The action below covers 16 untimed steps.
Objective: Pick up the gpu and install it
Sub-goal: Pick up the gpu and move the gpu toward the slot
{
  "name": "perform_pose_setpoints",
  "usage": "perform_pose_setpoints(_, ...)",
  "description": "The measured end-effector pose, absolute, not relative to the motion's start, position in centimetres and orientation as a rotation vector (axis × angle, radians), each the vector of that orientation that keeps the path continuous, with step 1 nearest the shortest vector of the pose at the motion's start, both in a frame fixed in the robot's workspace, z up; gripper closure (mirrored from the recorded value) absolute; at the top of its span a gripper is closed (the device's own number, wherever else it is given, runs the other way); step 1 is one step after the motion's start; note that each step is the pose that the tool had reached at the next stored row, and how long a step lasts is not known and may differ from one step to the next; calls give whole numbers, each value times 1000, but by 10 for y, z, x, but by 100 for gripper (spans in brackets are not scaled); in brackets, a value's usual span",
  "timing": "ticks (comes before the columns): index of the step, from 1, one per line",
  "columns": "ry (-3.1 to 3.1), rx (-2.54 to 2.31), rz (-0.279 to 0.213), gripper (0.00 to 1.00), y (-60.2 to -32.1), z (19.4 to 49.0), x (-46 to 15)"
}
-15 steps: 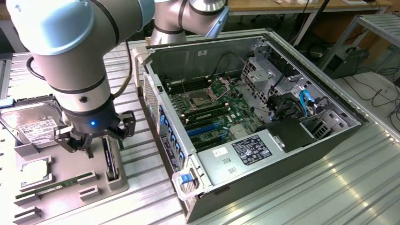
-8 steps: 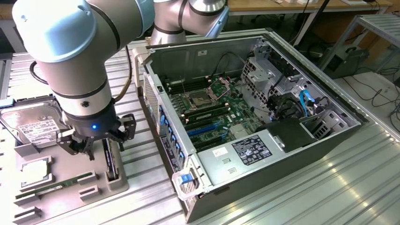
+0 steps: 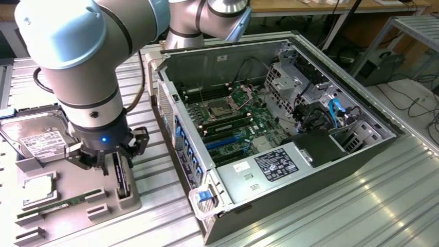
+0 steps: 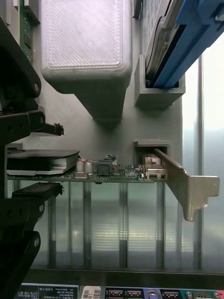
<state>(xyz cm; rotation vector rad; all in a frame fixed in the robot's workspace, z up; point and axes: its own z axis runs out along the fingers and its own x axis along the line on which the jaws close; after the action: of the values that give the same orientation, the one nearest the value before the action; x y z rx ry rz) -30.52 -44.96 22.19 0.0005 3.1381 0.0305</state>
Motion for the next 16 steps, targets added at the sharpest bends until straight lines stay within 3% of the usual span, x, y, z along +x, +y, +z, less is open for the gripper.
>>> perform_pose_setpoints(3, 3138, 0, 31, 49, -450, 222, -305)
perform_pose_setpoints(4, 3138, 1, 31, 56, -450, 222, -305)
perform_pose_setpoints(9, 3138, 1, 31, 58, -450, 222, -305)
perform_pose_setpoints(11, 3138, 1, 31, 72, -450, 222, -304)
perform_pose_setpoints(16, 3138, -15, 31, 72, -450, 243, -304)
